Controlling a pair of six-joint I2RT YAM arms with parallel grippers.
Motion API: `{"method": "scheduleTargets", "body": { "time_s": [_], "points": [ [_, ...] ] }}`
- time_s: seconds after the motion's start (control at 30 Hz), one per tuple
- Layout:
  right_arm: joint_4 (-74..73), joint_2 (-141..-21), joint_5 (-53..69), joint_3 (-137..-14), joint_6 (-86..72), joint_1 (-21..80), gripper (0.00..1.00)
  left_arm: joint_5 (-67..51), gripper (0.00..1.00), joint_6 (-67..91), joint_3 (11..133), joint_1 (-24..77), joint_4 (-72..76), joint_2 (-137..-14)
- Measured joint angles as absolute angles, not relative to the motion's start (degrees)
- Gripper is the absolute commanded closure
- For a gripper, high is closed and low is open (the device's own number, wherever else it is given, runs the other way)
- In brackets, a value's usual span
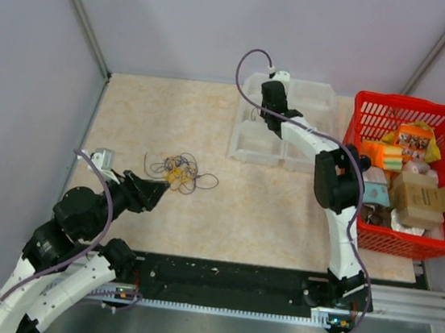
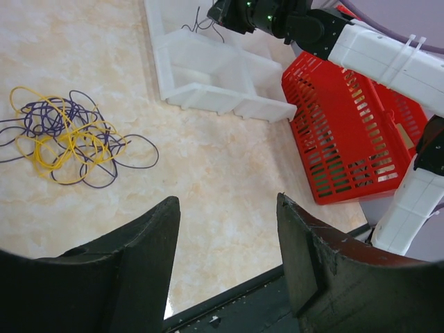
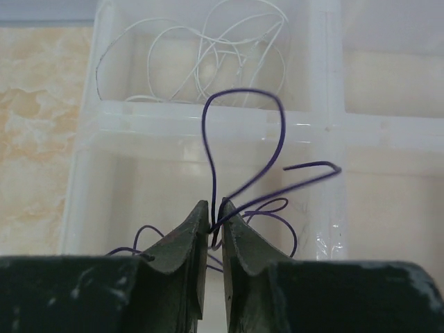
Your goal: Untangle the cables
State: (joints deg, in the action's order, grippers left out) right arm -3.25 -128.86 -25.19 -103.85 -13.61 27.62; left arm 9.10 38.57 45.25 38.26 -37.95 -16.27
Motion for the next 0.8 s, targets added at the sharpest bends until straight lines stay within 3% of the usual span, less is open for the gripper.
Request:
{"method": "scheduleTargets", "body": {
  "time_s": [0.1, 0.2, 0.8],
  "points": [
    [-9.2, -128.8, -24.4, -106.6, -13.8, 27.6, 0.55, 9.1, 0.35, 39.1, 46.1, 38.3, -38.2, -16.3],
    [-12.7, -127.8, -23.3, -106.7, -13.4, 27.5, 0.42, 9.5, 0.34, 39.6, 47.2, 38.3, -39.2, -17.7],
    [-22.4, -110.7, -11.8, -99.8, -13.7, 26.0, 0.25, 5.4, 0.33, 42.3, 50.6, 38.2, -39.0, -36.1]
  ]
}}
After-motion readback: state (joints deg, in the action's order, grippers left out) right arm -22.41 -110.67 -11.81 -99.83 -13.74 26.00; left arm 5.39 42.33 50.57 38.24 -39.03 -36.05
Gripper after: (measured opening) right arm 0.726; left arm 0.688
